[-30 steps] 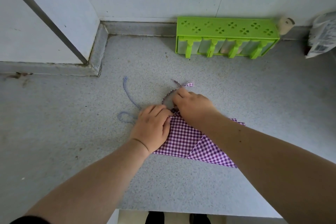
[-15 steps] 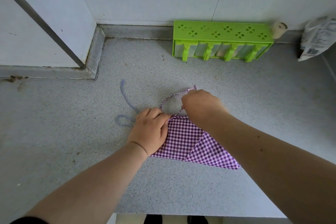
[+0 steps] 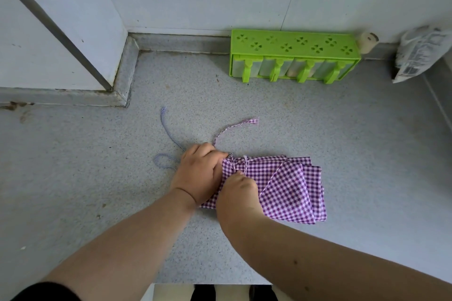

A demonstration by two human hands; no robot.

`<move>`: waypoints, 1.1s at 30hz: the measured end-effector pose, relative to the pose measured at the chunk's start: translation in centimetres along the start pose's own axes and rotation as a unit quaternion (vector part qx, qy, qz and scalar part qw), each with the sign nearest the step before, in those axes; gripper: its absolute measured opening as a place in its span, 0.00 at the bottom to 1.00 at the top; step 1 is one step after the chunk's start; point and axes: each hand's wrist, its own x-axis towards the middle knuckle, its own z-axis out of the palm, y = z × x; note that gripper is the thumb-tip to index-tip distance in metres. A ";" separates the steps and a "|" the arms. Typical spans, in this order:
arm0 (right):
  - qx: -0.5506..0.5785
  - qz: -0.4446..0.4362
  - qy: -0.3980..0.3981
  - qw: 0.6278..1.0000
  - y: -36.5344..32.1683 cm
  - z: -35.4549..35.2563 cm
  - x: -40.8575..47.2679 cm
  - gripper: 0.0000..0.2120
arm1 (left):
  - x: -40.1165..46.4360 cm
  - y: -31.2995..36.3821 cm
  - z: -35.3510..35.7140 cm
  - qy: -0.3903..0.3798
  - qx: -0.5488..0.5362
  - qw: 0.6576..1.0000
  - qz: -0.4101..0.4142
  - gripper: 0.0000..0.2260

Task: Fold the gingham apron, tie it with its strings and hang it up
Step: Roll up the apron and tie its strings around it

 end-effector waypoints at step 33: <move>0.755 0.014 -0.033 0.655 12.9 -1.7 -6.9 0.05 | 0.1 6.2 -6.1 -0.074 -0.670 0.598 -0.434 0.23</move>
